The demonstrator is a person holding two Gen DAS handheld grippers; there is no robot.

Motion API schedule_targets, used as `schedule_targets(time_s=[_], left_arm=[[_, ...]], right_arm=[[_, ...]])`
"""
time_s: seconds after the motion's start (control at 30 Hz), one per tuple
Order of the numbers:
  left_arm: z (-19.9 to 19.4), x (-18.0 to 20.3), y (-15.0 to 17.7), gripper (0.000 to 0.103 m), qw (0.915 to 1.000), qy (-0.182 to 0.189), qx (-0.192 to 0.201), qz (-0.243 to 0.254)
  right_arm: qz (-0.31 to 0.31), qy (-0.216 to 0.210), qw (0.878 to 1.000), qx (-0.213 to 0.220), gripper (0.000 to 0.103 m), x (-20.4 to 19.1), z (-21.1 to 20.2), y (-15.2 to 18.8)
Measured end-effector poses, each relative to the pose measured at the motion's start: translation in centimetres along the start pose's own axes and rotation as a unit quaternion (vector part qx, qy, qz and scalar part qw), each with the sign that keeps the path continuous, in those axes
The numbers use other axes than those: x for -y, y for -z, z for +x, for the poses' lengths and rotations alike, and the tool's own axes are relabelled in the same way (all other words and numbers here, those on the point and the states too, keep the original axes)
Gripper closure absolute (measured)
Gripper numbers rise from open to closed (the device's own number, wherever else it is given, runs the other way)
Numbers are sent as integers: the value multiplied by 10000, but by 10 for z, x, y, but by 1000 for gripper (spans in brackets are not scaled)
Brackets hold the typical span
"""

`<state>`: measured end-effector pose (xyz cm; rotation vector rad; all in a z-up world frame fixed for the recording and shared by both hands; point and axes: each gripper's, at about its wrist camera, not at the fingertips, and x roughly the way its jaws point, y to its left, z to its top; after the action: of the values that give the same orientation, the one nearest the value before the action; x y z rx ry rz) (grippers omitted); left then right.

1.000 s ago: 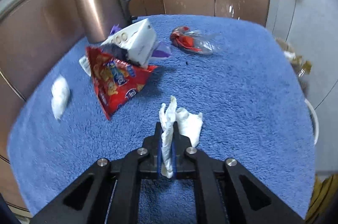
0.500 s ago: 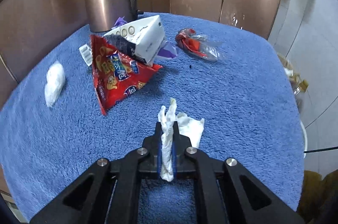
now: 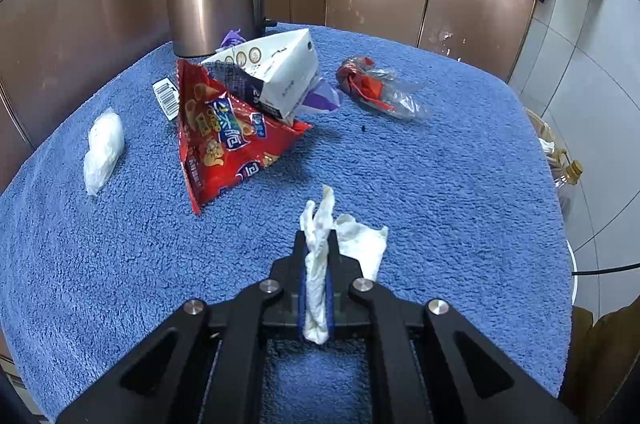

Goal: Collect trash
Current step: 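Grasp the white tissue on the towel with the left gripper while the right grasps floor tissue, then carry both tissues over the bin and open both grippers to drop them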

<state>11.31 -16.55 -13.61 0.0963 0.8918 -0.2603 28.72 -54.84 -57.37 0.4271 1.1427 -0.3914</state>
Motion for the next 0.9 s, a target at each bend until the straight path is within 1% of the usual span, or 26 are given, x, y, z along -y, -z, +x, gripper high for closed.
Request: schedule_targets(time_s=[0.17,0.2,0.27,0.33,0.4,0.53,0.67,0.9], left_arm=[[0,0,1,97,10000,-6,1,9],[0,0,1,97,10000,-9,3,11],[0,0,1,97,10000,-15,5,14],[0,0,1,97,10000,-6,4,6],[0,-1,1,97,10000,11,4,-7],[1,-1,0,97,10000,35,5,-43],[1,-3,-1,97,9999,84,8,-88],[1,-4,-1,97,9999,95,4,-92]], right_arm=[[-238,99,9994,-251,46,-3,15,6],[-306,129,9992,-241,50,-4,15,6],[-419,144,9987,-268,58,-7,15,6],[-552,213,9978,-313,75,-10,16,7],[-589,218,9974,-363,88,-10,15,9],[-396,53,9981,-467,90,-5,9,20],[-167,-154,9983,-544,90,1,-4,46],[-423,-329,9972,-521,90,-17,-45,104]])
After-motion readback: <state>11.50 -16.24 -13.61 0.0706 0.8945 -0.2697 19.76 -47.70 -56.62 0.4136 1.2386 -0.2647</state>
